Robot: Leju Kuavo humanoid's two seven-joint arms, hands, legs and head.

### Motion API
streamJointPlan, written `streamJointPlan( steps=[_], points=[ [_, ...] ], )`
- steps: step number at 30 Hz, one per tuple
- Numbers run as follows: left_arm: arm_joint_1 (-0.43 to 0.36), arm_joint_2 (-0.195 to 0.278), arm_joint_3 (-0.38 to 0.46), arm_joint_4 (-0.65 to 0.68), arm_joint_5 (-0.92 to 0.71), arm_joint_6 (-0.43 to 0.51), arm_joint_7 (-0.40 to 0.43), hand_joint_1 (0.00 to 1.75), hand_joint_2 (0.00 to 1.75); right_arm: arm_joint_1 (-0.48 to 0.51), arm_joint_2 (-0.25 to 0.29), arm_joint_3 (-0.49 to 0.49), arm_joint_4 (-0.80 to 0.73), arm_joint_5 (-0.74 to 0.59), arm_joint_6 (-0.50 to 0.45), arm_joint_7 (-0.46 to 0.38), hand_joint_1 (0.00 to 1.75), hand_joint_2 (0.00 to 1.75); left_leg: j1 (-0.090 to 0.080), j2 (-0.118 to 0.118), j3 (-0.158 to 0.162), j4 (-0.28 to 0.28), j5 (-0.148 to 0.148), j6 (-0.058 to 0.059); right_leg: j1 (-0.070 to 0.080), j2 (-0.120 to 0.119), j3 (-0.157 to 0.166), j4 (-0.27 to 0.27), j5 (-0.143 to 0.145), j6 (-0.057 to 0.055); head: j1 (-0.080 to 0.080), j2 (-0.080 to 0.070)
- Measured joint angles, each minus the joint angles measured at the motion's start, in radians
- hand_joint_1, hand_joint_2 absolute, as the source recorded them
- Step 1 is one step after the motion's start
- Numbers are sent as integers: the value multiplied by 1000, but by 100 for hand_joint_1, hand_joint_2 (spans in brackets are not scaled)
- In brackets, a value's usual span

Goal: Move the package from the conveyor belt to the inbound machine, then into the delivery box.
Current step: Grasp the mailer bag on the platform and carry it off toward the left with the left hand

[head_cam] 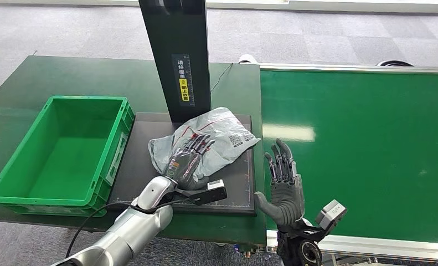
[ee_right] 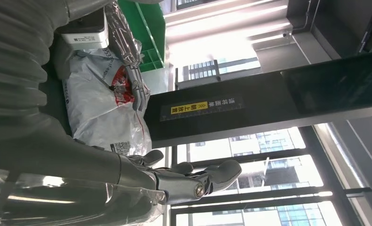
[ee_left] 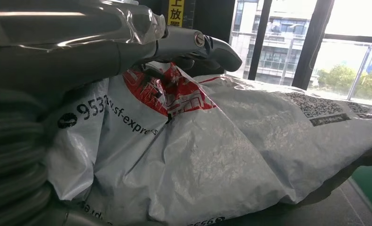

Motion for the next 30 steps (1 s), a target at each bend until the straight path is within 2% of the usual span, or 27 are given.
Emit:
streamJointPlan(
  steps=[1, 5, 6, 13, 24, 30],
  points=[
    [0, 0, 0, 0, 0, 0, 0, 3, 175, 0, 0, 0, 0, 0, 0, 0, 0, 175, 0, 0, 0, 0, 0, 0, 0, 0, 0, 0, 0, 0, 0, 0],
    [-6, 9, -7, 25, -11, -14, 16, 170, 175, -2, 0, 0, 0, -7, 0, 0, 0, 175, 0, 0, 0, 0, 0, 0, 0, 0, 0, 0, 0, 0, 0, 0],
    [-9, 10, -12, 29, -19, -20, 24, 175, 175, -3, 0, 0, 0, -9, 0, 0, 0, 175, 0, 0, 0, 0, 0, 0, 0, 0, 0, 0, 0, 0, 0, 0],
    [-28, 12, -36, 56, -46, -34, 55, 175, 175, -17, 0, 1, 7, -20, 4, 0, 0, 175, 0, 0, 1, 0, 0, 0, 0, 0, 1, 0, 0, 0, 0, 0],
    [-30, 16, -40, 73, -36, 21, 53, 175, 175, -34, 0, 1, 26, -21, 5, 0, 0, 175, 0, 0, 1, 0, 0, 0, 0, 0, 2, 0, 0, 0, 0, 0],
    [-18, 44, -12, 34, 91, 103, -49, 175, 175, -32, 0, 1, 30, -22, -1, 0, 0, 175, 0, 0, 1, 0, 0, 0, 0, 0, 1, 0, 0, 0, 0, 0]
  ],
)
